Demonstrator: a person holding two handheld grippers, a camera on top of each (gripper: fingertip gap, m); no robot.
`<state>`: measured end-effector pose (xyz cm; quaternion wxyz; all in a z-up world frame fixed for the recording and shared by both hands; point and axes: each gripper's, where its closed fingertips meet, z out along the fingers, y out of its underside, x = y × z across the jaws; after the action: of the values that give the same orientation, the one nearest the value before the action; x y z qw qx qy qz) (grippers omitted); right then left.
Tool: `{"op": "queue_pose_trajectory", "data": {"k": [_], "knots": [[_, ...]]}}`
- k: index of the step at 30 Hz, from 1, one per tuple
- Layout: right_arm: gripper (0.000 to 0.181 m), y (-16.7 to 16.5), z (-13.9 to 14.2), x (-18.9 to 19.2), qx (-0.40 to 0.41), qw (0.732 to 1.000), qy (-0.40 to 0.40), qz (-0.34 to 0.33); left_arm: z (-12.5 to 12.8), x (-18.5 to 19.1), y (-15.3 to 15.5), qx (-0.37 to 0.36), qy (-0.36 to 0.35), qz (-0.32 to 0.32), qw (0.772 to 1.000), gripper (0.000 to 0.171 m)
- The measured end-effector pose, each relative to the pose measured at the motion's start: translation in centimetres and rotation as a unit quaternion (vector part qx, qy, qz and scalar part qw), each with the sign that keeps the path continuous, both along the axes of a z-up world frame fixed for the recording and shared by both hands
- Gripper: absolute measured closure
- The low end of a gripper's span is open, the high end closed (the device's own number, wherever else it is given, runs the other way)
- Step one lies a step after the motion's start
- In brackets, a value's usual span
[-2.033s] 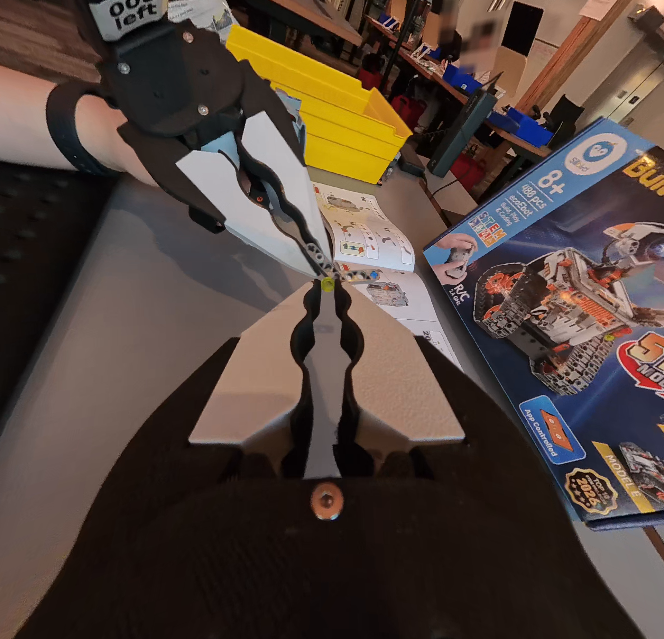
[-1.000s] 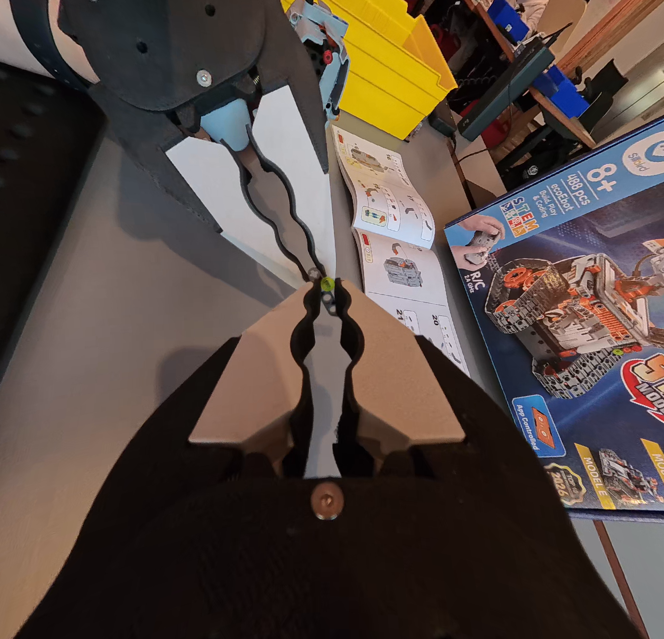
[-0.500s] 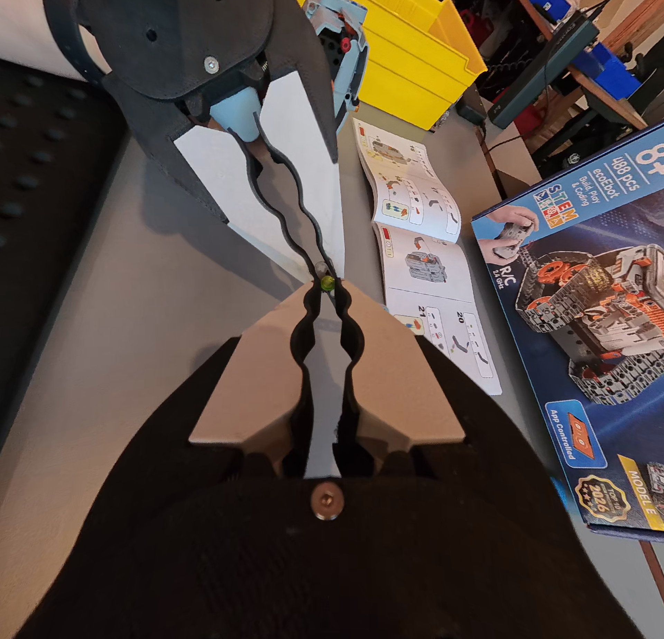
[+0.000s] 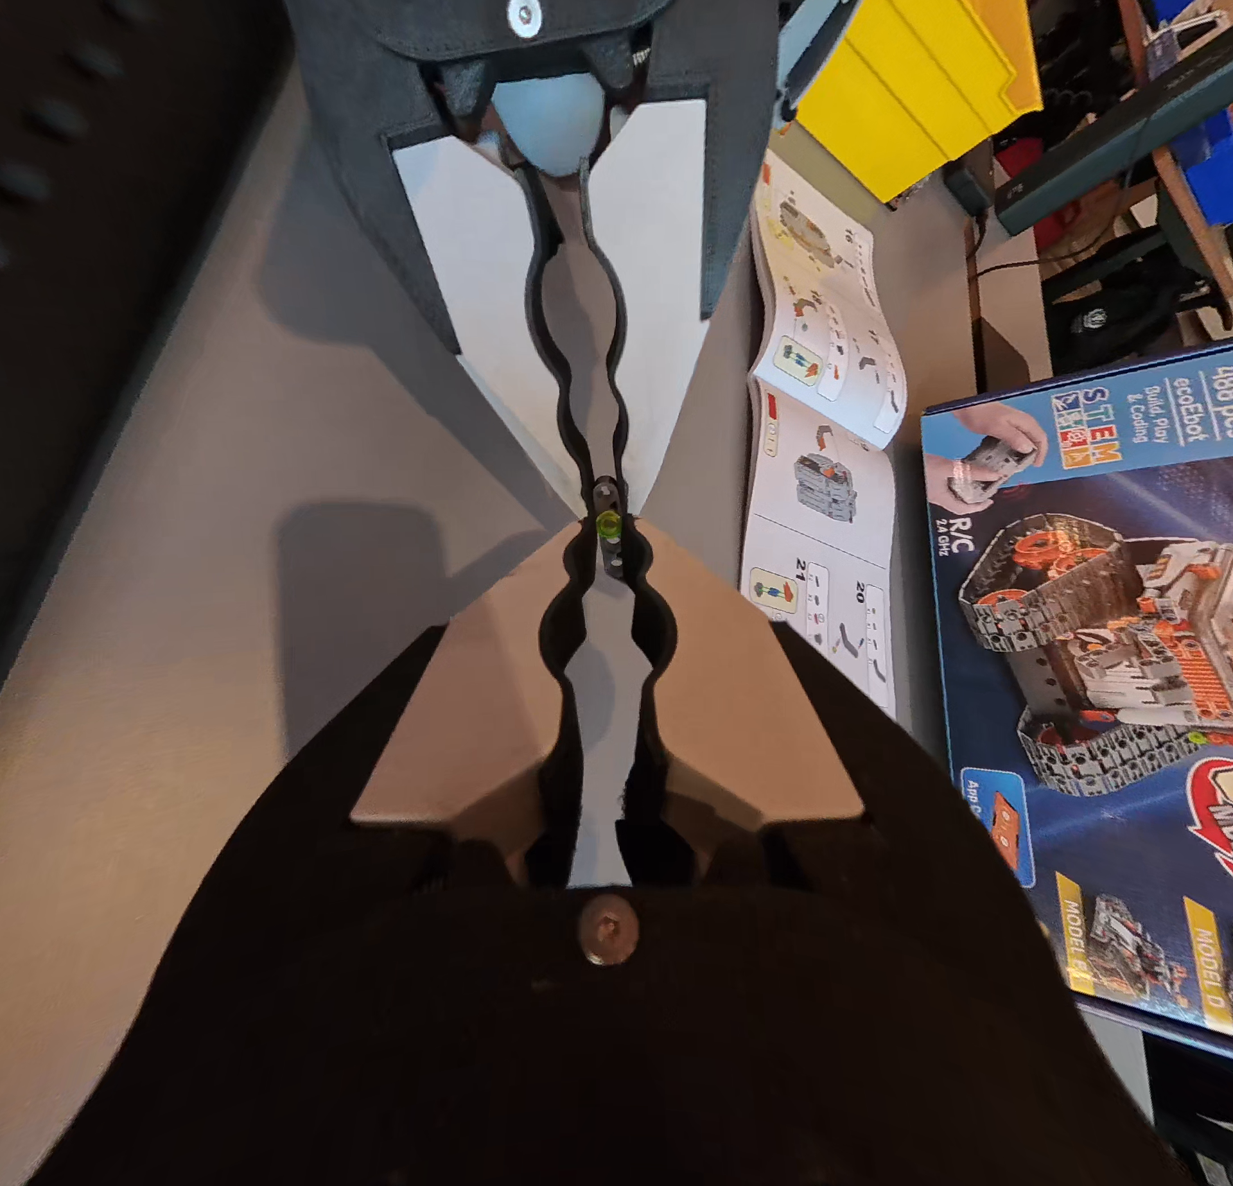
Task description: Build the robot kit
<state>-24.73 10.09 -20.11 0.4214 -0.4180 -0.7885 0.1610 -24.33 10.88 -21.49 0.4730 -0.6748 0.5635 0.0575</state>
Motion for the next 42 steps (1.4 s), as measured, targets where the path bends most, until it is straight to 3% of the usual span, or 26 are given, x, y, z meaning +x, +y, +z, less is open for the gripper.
{"op": "queue_pose_trajectory", "data": {"k": [12, 36, 42], "knots": [[0.174, -2.0, -0.8, 1.3, -0.042, 0.997, -0.05, 0.041, -0.7, 1.3, -2.0, -0.012, 0.029, -0.063, 0.998, 0.166], [0.174, -1.5, -0.6, 0.5, -0.114, 0.991, -0.059, -0.033, -0.5, 0.8, -1.9, -0.138, -0.055, -0.022, 0.989, 0.167], [0.174, -2.3, -0.9, 1.1, -0.146, 0.987, -0.067, -0.002, -0.7, 1.4, -2.6, -0.133, -0.037, -0.045, 0.989, 0.167]]}}
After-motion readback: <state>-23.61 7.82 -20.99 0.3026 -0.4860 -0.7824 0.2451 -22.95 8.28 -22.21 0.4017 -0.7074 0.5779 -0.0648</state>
